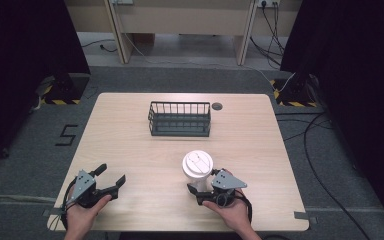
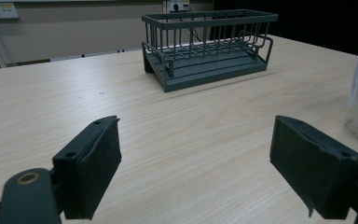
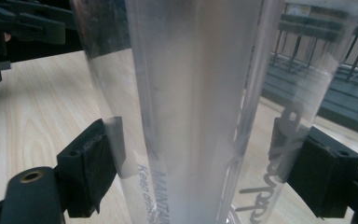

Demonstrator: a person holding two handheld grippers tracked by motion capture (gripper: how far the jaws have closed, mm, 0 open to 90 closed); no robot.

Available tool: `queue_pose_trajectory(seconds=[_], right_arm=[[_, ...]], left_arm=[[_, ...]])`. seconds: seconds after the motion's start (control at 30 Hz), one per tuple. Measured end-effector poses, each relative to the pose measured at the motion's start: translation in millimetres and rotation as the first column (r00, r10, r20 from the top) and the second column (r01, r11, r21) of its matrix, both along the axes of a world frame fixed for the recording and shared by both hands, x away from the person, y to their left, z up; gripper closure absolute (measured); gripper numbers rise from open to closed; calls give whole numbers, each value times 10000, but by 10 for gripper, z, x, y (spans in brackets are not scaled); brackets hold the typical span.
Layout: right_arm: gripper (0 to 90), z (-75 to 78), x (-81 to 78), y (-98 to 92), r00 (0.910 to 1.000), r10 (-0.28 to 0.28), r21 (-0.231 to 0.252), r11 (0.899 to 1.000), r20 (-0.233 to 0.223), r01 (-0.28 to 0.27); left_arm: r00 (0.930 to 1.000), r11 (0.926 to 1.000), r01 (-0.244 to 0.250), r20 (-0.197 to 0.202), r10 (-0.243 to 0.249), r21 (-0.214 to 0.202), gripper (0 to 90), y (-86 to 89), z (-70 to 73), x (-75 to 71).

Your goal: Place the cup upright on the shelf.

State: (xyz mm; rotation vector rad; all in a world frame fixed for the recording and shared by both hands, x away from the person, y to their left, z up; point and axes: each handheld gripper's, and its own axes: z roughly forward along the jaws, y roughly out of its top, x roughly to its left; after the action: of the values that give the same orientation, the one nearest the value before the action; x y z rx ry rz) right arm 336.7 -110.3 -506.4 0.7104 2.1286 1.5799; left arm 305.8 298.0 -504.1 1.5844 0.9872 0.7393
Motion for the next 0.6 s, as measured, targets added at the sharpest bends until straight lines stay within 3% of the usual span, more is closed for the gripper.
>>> queue_pose_trajectory(seconds=[0.6], right_arm=[[182,219,126,-132,9969,-700,432,9967,350,685]], left_arm=[[10000,10000,-2,-30,2,-12,154,-2,-8,5]])
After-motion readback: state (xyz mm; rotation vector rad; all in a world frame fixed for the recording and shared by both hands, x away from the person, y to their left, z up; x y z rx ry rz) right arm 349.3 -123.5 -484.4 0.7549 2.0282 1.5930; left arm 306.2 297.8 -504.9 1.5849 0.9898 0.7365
